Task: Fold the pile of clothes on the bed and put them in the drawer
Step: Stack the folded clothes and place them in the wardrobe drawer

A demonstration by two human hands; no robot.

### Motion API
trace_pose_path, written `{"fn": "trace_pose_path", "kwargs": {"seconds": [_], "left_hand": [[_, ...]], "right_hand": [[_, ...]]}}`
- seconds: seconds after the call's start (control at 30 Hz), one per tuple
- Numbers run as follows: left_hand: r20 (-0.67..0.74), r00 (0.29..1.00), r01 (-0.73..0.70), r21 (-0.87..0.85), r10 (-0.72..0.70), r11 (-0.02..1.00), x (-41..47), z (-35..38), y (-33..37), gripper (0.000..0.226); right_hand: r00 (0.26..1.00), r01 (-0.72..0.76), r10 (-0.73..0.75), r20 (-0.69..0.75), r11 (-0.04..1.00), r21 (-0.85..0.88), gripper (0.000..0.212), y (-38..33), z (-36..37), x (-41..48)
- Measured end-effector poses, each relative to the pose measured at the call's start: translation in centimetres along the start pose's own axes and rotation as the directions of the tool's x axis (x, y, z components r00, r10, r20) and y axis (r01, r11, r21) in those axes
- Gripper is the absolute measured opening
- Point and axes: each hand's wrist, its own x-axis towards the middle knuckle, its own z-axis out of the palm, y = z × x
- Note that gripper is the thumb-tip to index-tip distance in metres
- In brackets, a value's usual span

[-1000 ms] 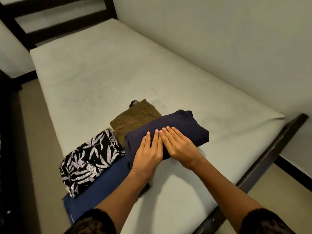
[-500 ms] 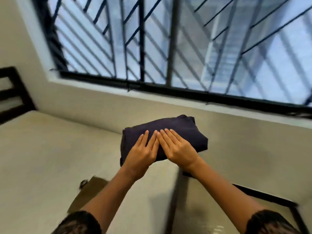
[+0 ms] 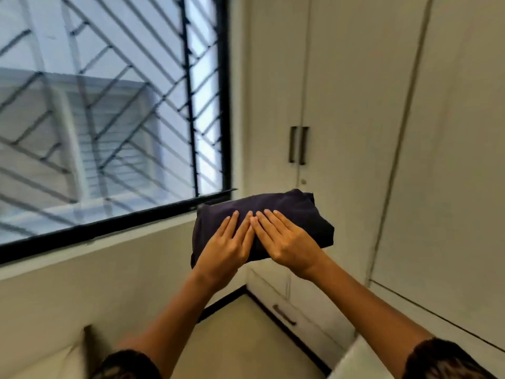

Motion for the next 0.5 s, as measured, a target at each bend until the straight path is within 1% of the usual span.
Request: {"fn": "trace_pose_path", "kwargs": {"seconds": [0.03,0.07,0.1,0.13,0.23,0.27,0.37,0.4,0.43,0.5], "left_hand": [[-0.047,0.998,-0.049,-0.045,0.047,0.998,2.9,-0.2,3.4,0.068],[-0.062,0.996,-0.069,-0.085,0.064,0.994,4.6,-0.4,5.8,0.068],[-0.095,0.992,-0.098,-0.106,0.088,0.989,6.2,-0.6,8.4,0.070],[-0.102,0.988,-0.135,-0.163,0.120,0.977,8.1,-0.9,11.8,0.074],[-0.114,0.981,-0.184,-0.262,0.159,0.947,11.2,-1.3,19.2,0.084],[-0.125,0.976,-0.210,-0.288,0.180,0.935,11.9,-1.3,21.4,0.085],[-0.142,0.952,-0.305,-0.354,0.271,0.884,13.8,-1.0,28.2,0.083],[-0.159,0.943,-0.330,-0.361,0.291,0.872,14.2,-0.6,29.6,0.080],[-0.172,0.932,-0.361,-0.373,0.319,0.855,14.4,0.0,31.3,0.077],[-0.186,0.914,-0.405,-0.387,0.360,0.828,14.5,1.4,33.7,0.074]], "right_hand": [[0.998,-0.030,0.033,0.052,0.998,-0.061,0.062,2.7,-1.4,-3.7],[0.995,-0.037,0.046,0.083,0.994,-0.107,0.061,4.4,-2.4,-6.1],[0.990,-0.060,0.075,0.123,0.991,-0.122,0.061,6.1,-3.3,-8.6],[0.982,-0.072,0.098,0.158,0.983,-0.167,0.062,7.9,-4.4,-12.0],[0.963,-0.100,0.148,0.226,0.973,-0.210,0.062,10.9,-6.4,-19.5],[0.951,-0.109,0.161,0.262,0.974,-0.200,0.062,11.7,-7.0,-21.7],[0.925,-0.144,0.207,0.318,0.967,-0.210,0.044,13.6,-8.1,-29.4],[0.916,-0.153,0.219,0.335,0.965,-0.211,0.044,13.9,-8.1,-31.4],[0.904,-0.175,0.236,0.356,0.965,-0.196,0.047,14.0,-8.2,-33.4],[0.875,-0.237,0.280,0.395,0.959,-0.154,0.063,13.4,-7.8,-36.3]]}}
